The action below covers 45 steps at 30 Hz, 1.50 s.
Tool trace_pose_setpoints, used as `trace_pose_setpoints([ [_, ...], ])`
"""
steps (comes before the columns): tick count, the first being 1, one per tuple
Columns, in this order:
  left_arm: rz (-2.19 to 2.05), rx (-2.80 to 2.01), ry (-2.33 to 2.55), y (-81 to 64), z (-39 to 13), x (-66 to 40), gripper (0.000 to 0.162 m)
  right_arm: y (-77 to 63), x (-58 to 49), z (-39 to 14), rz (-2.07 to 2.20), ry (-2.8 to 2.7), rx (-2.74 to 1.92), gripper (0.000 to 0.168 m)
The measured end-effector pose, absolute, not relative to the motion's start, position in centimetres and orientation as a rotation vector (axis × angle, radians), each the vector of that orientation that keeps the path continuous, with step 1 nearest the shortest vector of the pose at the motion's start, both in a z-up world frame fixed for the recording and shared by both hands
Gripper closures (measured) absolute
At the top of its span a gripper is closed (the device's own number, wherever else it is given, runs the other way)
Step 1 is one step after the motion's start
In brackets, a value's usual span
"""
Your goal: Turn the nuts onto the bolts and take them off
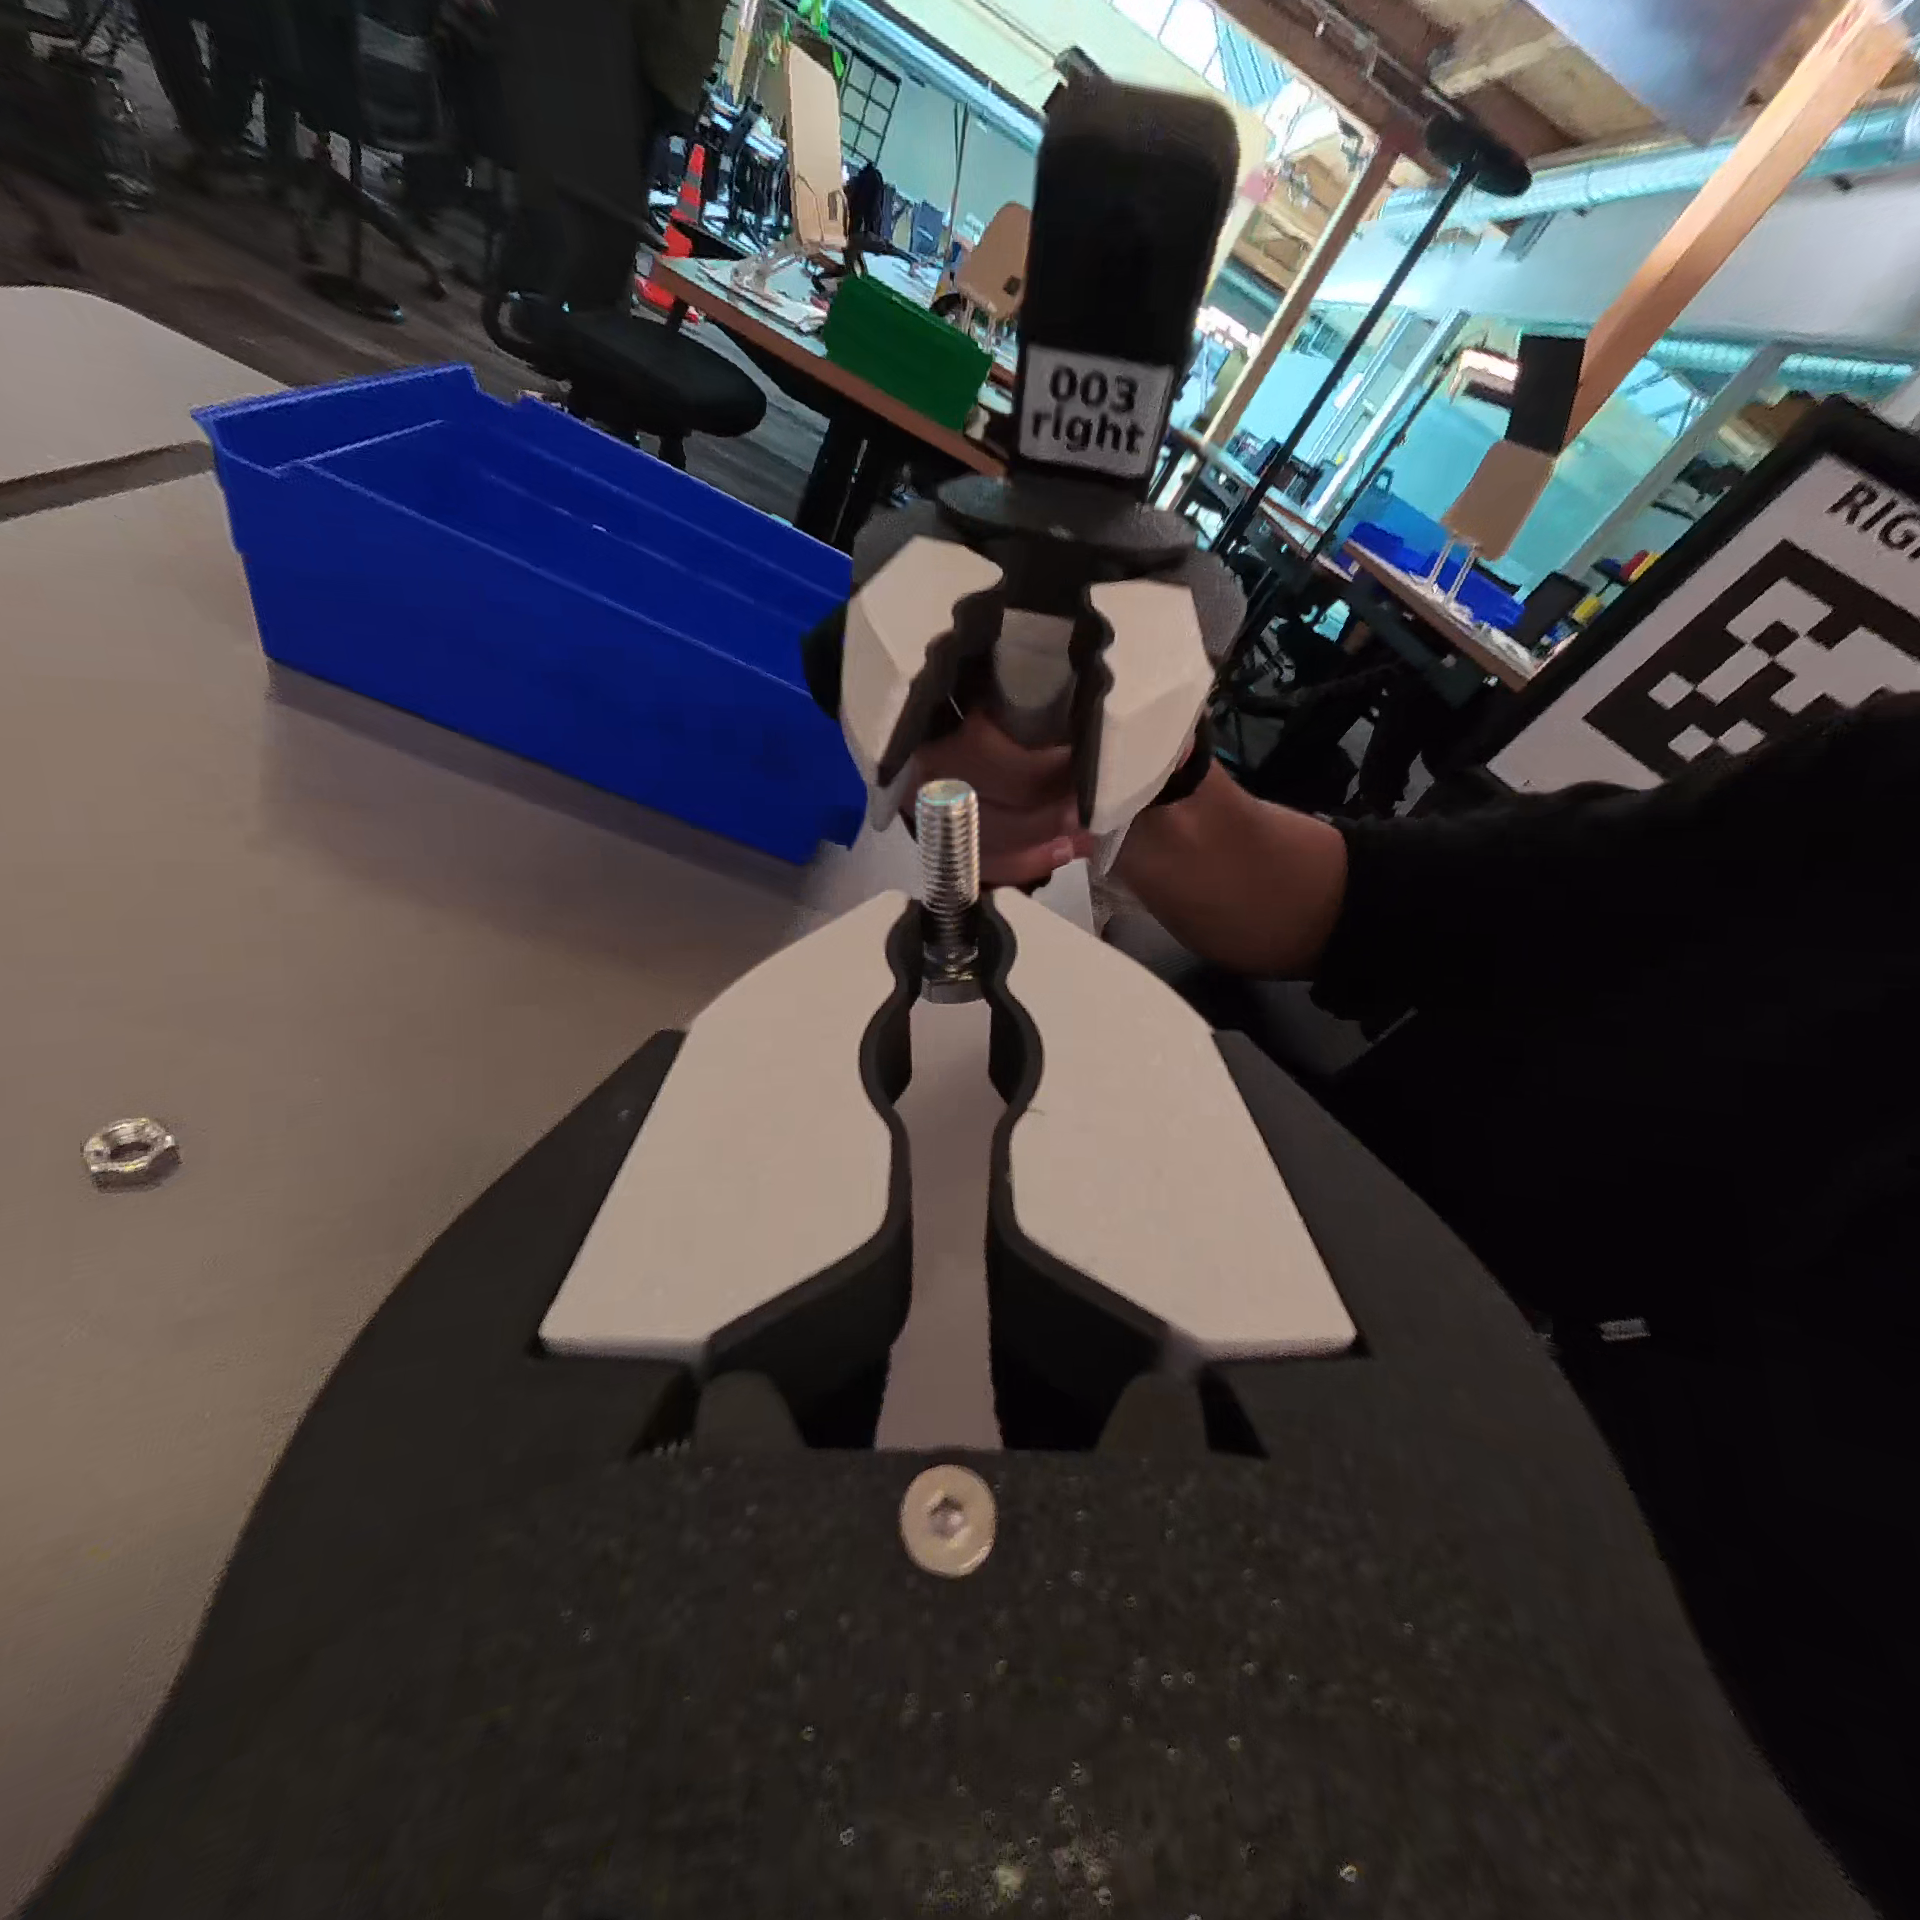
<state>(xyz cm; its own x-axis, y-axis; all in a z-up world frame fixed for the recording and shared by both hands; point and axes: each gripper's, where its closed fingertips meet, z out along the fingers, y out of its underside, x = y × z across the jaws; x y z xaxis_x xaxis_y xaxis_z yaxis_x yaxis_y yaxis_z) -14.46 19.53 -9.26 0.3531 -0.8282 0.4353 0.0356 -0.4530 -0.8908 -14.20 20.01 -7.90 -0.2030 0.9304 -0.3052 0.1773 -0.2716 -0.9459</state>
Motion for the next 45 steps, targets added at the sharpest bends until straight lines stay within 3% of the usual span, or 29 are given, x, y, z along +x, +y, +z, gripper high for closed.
trace_pose_setpoints([
  [6,-1.227,-1.708,0.788,17.8,-9.9,-12.3,0.153,18.4,-14.2,-8.6,1.646,-1.338,-1.445,0.134],
  [9,-1.229,-1.712,0.801,17.5,-10.1,-11.5,0.153,17.7,-13.8,-8.8,1.730,-1.357,-1.443,0.157],
  [14,-1.188,-1.698,0.787,17.7,-10.3,-11.2,0.153,17.8,-13.5,-8.9,1.736,-1.340,-1.419,0.159],
  [18,-1.211,-1.693,0.758,17.9,-10.3,-11.2,0.133,18.3,-13.4,-8.6,1.735,-1.299,-1.421,0.159],
  [21,-1.206,-1.713,0.764,18.1,-11.2,-10.9,0.129,18.2,-13.4,-8.3,1.756,-1.285,-1.414,0.159],
  [27,-1.226,-1.700,0.797,17.6,-11.5,-10.1,0.139,17.9,-13.8,-8.5,1.736,-1.295,-1.416,0.159],
  [45,-1.402,-1.600,0.803,16.5,-10.5,-10.0,0.144,17.0,-13.0,-7.8,1.963,-1.290,-1.301,0.159],
])
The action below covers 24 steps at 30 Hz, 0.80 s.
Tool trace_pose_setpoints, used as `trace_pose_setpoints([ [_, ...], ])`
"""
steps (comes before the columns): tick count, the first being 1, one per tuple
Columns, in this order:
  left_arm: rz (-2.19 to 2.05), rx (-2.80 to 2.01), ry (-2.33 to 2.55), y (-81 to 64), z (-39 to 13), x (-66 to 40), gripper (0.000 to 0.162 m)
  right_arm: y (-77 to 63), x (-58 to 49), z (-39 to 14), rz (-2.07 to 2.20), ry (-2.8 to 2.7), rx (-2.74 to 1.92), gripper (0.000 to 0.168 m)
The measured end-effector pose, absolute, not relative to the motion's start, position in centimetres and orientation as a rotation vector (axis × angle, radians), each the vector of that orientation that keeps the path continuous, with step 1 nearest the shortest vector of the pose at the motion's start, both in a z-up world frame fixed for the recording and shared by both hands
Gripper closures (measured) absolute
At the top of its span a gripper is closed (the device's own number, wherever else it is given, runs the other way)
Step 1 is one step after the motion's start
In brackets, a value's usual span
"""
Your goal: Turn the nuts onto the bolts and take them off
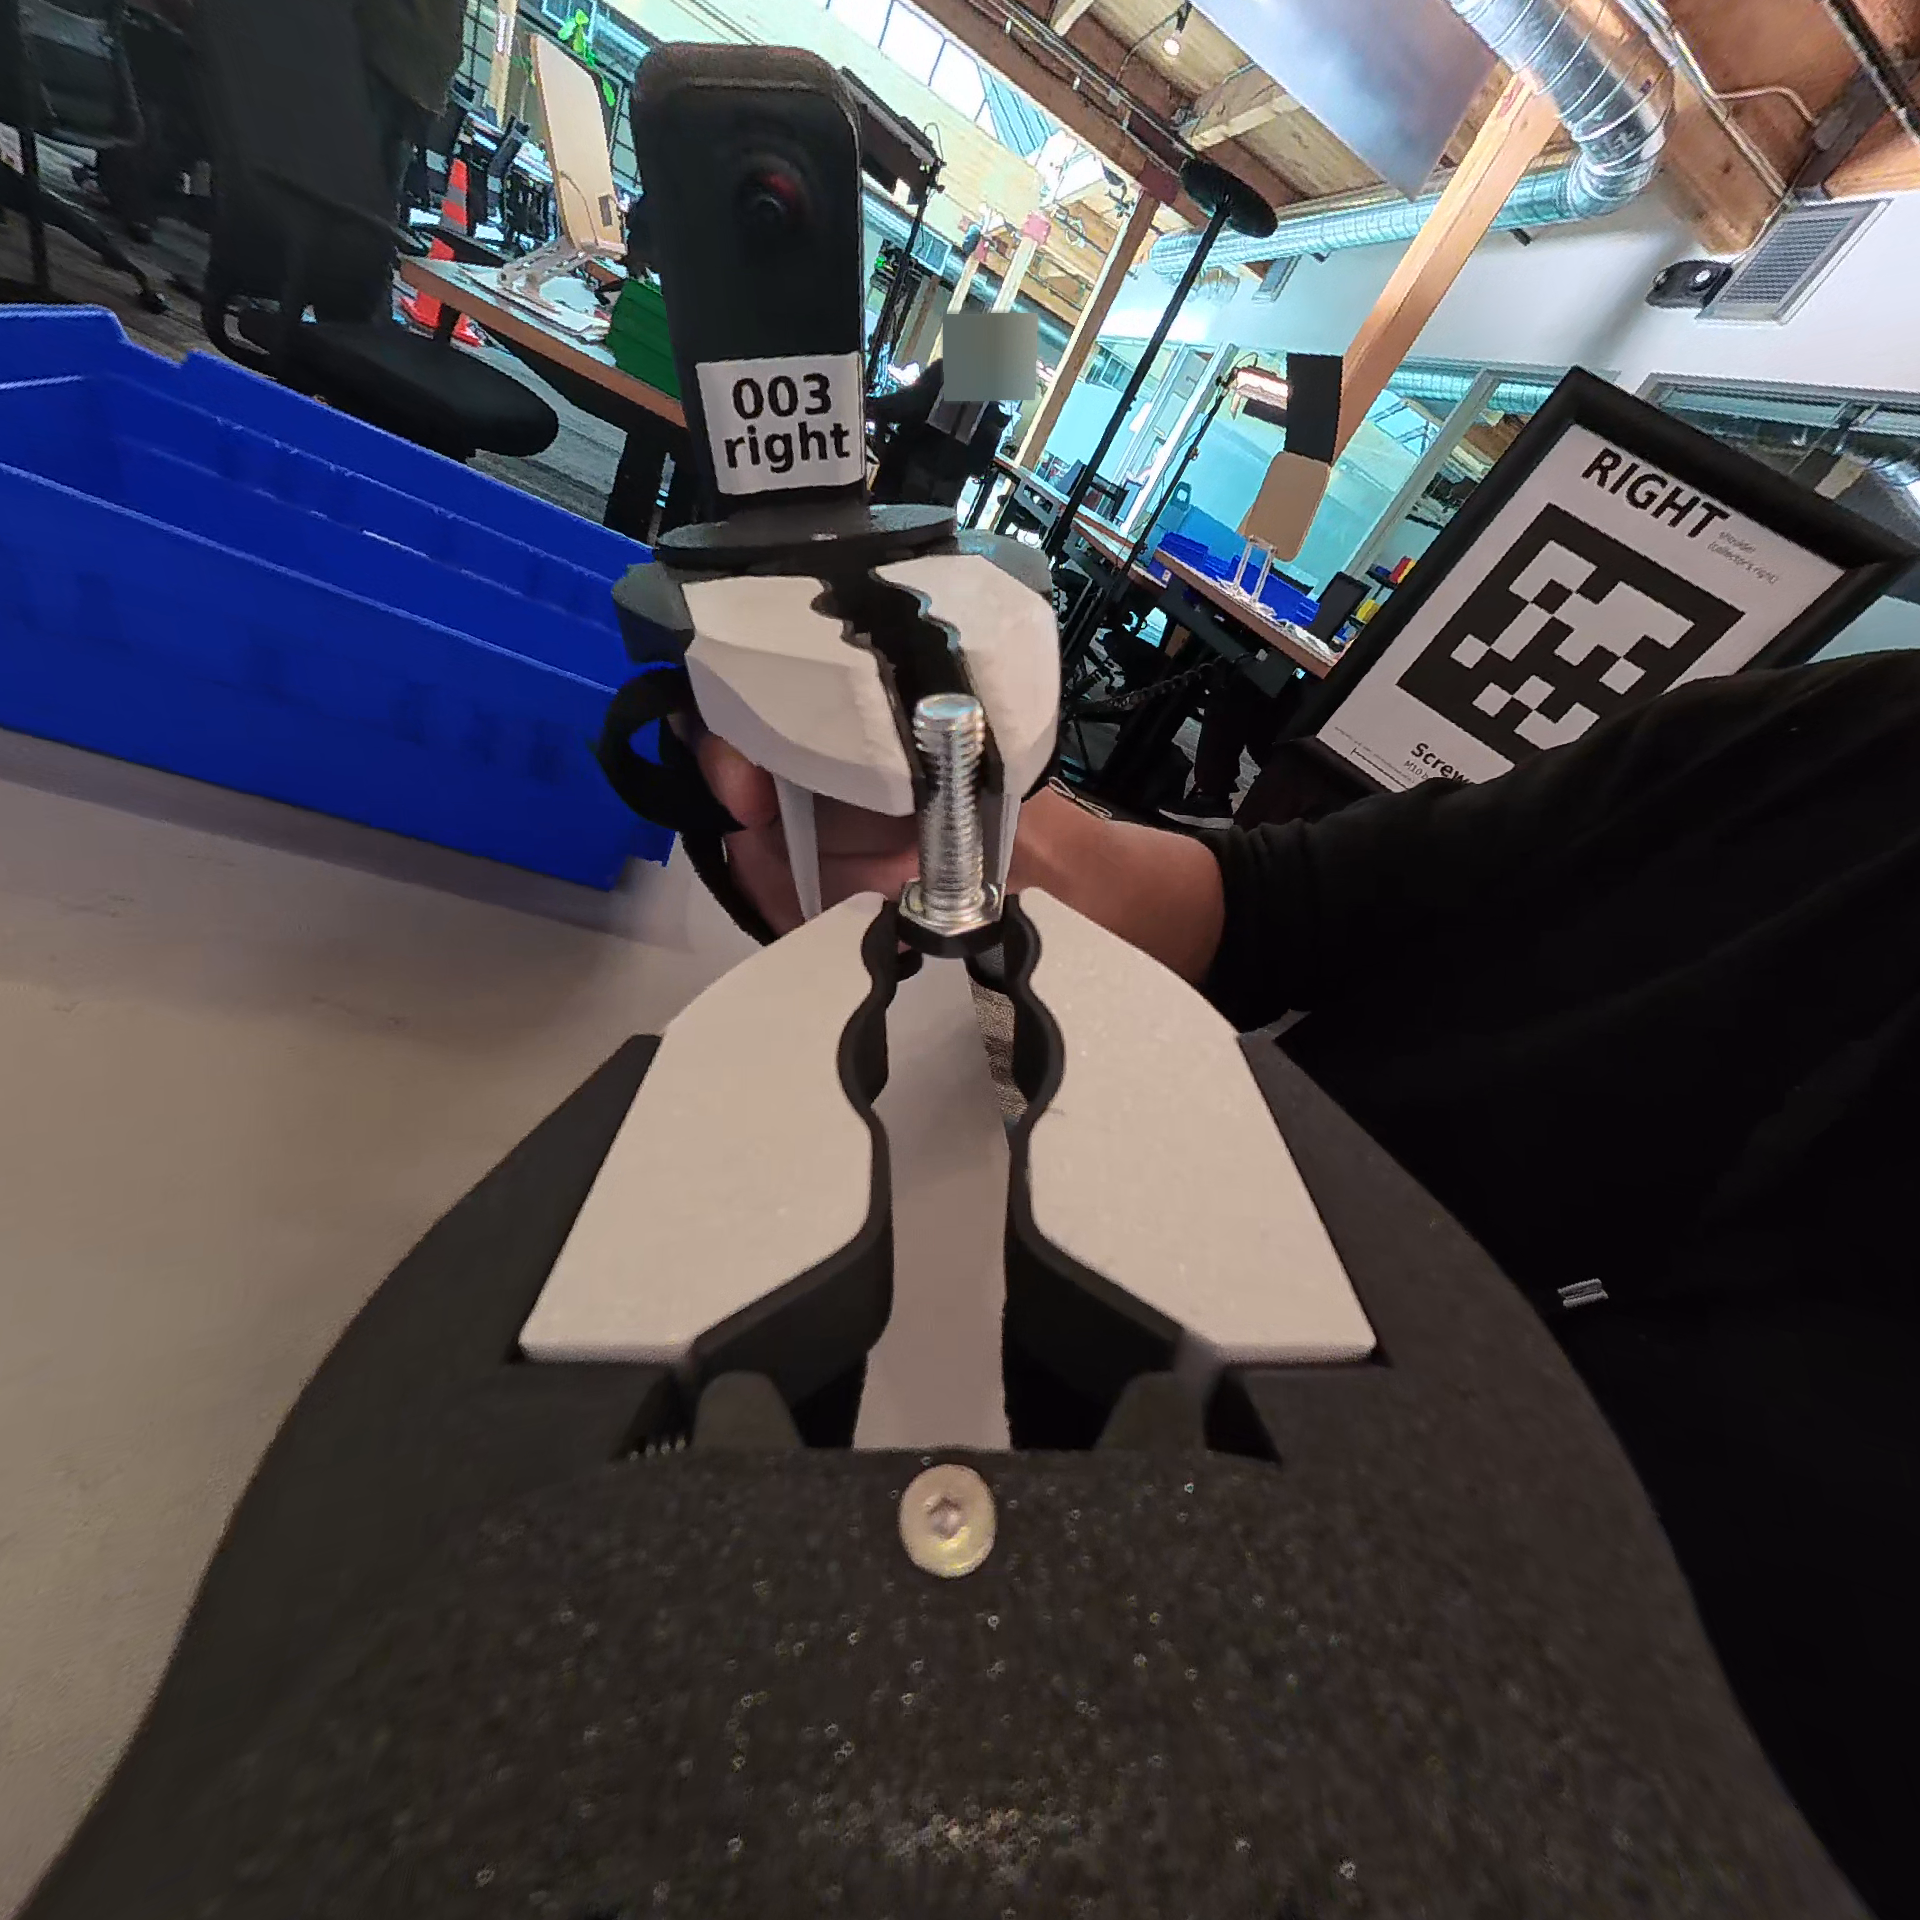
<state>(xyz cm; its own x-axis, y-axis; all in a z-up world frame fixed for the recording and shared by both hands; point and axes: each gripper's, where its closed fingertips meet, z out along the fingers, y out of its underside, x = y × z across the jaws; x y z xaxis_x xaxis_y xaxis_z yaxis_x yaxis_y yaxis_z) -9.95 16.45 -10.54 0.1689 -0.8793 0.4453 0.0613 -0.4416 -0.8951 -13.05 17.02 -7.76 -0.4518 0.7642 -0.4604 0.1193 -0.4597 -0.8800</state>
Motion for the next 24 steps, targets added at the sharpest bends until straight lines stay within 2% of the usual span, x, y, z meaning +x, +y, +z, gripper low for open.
trace_pose_setpoints([
  [9,-1.375,-1.611,0.801,16.7,-11.1,-9.9,0.144,17.0,-13.3,-8.3,1.980,-1.286,-1.311,0.159],
  [18,-1.261,-1.674,0.743,17.7,-11.7,-10.6,0.144,18.2,-13.4,-9.0,1.785,-1.322,-1.378,0.159],
  [19,-1.262,-1.680,0.733,17.8,-11.8,-10.8,0.144,18.5,-13.5,-9.2,1.743,-1.319,-1.398,0.157],
  [21,-1.177,-1.695,0.671,18.3,-12.3,-11.9,0.144,19.5,-13.4,-9.2,1.650,-1.302,-1.437,0.140],
  [24,-0.816,-1.807,0.501,19.9,-14.9,-15.4,0.144,21.6,-12.3,-9.1,1.451,-1.304,-1.477,0.139],
])
